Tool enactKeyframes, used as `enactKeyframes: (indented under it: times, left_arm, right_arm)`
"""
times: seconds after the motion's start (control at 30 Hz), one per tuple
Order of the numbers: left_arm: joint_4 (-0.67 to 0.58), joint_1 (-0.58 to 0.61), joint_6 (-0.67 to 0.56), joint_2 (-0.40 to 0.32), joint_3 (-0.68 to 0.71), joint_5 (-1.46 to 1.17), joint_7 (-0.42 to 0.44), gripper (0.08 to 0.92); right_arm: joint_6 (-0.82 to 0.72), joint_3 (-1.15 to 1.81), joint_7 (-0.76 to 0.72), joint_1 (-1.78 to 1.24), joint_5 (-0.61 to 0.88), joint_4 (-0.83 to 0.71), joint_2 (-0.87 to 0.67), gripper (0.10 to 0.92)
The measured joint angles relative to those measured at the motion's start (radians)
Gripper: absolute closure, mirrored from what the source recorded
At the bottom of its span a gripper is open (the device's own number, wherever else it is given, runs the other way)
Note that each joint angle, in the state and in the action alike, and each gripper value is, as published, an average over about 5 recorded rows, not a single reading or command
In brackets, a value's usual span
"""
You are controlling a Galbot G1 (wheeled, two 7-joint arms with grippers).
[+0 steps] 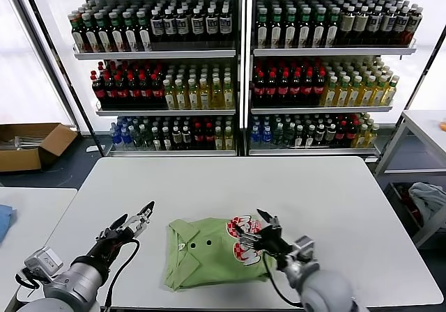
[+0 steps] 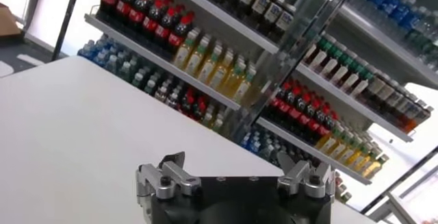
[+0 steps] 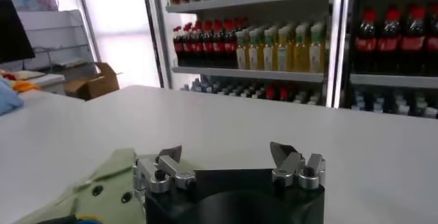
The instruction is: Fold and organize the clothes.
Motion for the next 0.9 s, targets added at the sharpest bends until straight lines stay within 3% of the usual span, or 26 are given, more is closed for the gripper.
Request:
enactKeyframes:
  times: [0.53,0.9]
  left_arm:
    - [0.025,-0.002,-0.001,-0.016,-0.019,0.009,0.01,0.177]
    - [0.063,-0.001,-0.007,0.001,-0.054,0.044,0.057,0.177]
  right_arm:
    - [-0.13,-0.211,0.18,0.084,-0.027,-0.062,0.039,0.203]
    - [-0.042,-0.069,0.167,0.056,0.017,0.05,-0.013,0.203]
